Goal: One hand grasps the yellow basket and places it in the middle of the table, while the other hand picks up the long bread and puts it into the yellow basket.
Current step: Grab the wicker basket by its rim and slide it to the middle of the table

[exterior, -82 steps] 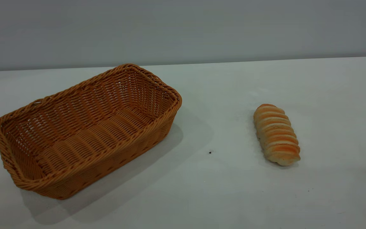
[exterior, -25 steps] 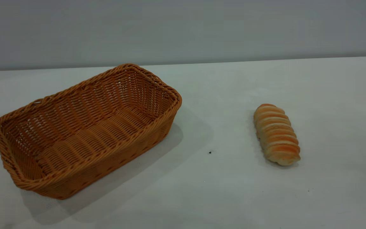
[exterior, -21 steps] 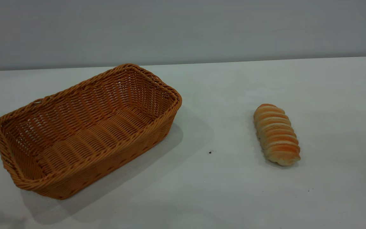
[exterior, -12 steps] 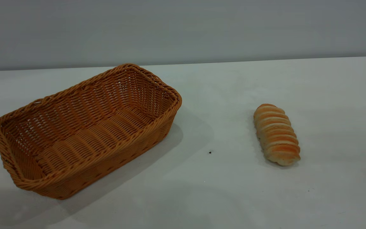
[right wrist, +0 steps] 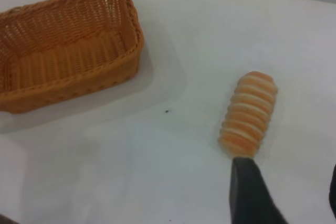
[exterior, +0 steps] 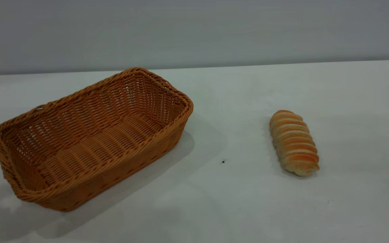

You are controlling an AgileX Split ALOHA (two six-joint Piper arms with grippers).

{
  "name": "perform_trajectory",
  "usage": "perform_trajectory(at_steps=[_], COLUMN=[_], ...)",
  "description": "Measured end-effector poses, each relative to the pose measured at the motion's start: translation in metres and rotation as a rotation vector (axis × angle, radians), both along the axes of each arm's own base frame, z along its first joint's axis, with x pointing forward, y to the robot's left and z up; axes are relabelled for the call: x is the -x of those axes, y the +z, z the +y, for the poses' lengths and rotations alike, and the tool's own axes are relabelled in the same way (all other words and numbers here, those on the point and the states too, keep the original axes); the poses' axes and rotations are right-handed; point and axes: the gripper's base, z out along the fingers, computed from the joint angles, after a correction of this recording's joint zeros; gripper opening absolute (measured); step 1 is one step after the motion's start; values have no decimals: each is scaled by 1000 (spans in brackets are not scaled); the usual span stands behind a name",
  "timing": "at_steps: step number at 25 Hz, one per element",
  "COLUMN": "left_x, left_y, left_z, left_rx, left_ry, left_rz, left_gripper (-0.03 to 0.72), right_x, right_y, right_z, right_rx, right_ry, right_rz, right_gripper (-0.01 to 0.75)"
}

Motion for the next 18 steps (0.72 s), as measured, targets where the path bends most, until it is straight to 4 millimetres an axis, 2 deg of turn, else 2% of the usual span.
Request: perform_trajectory(at_steps=[5,8,18], left_x=[-11,-14,-25], left_y=[-39,-55,-58], left_z=[1,1,0], left_rx=[41,61,126], left_ry=[57,85,209], left_rz=[149,200,161], left_gripper=[486,471,441], right_x=[0,0,1], right_y=[1,1,0], right_z=[1,1,1], right_rx=[-15,-16,-17], right_ry=[0,1,9], right_rz=[0,1,11], right_gripper=[410,410,411])
